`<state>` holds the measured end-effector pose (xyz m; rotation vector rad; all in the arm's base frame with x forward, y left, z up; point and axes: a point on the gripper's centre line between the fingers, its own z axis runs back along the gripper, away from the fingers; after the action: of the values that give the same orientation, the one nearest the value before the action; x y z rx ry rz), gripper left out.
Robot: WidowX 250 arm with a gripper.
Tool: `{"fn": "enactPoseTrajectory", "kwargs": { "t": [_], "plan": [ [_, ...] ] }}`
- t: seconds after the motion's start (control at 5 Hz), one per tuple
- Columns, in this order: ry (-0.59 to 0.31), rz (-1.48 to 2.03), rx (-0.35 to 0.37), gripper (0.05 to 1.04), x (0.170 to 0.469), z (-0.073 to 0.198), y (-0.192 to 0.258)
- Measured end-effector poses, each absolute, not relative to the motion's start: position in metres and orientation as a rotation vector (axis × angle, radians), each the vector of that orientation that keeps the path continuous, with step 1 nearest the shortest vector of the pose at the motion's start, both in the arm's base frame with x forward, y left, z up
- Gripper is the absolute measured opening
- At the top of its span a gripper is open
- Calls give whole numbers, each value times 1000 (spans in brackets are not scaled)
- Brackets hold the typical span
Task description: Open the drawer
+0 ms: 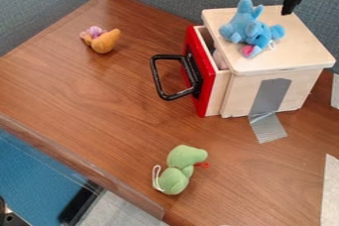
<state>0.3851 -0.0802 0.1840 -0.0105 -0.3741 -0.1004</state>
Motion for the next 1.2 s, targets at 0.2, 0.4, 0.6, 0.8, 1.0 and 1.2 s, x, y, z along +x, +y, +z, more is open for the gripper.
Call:
{"fn": "enactPoseTrajectory", "kwargs": {
  "t": [0.2,0.4,0.6,0.8,1.0,1.2],
  "plan": [
    [-332,-92,-6,1001,384,168,-80],
    [-272,-13,13,1001,369,150,-54],
    [-265,82,21,1001,357,150,-26],
    [-240,203,42,1001,347,130,12],
    [-231,250,49,1001,349,103,17],
    [-180,281,101,1001,353,65,28]
  ]
}}
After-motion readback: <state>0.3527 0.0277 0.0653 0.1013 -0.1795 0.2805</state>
